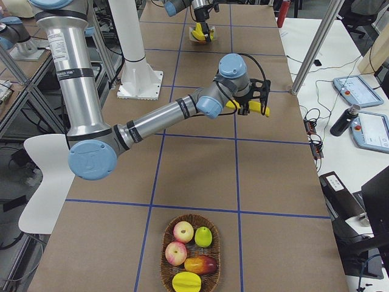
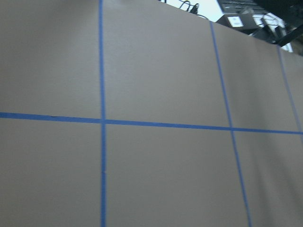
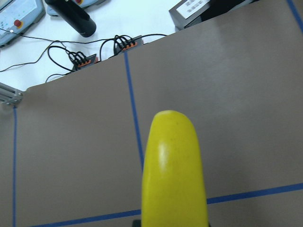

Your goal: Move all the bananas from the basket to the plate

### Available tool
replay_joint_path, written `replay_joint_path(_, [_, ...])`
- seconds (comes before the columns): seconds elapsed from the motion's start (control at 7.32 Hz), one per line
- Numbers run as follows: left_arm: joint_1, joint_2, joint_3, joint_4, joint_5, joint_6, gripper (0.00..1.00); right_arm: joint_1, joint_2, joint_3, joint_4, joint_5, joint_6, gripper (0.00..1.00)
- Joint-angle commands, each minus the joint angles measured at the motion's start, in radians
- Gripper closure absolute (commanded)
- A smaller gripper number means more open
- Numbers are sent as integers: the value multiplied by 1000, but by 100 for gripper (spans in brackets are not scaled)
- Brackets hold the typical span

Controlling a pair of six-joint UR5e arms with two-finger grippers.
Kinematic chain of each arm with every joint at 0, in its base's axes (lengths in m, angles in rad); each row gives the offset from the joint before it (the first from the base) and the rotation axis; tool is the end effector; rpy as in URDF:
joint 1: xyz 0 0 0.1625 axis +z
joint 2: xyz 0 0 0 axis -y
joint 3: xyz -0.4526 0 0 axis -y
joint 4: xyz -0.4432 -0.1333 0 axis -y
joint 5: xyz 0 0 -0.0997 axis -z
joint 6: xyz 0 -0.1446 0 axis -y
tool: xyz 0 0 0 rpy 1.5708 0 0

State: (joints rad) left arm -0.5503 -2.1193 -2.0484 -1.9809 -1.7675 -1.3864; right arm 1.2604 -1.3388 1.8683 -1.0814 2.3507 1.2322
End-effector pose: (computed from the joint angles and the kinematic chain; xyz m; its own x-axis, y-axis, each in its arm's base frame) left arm 0.4731 -0.4135 0.0899 0.1762 0.1029 -0.9790 0.3209 0.9342 0.1559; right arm -0.1612 -0.6061 0.3481 0.3152 0.2094 0.9256 -0.4129 0.9085 -0.0649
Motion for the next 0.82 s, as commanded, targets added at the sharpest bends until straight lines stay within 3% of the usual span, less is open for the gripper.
replay_joint_path(0.0, [15,-20,13,-10,-1,-16,0,-218,129,54,-2,-180,241,100])
replay_joint_path(0.14, [15,-42,11,-12,-16,-13,0,-311,172,61,0,-241,295,100])
replay_joint_path(0.41, [15,-79,11,-18,-29,-11,0,-418,248,60,1,-248,374,100])
replay_joint_path(0.68, [29,-84,10,-24,-30,-10,0,-510,256,57,134,-267,404,100])
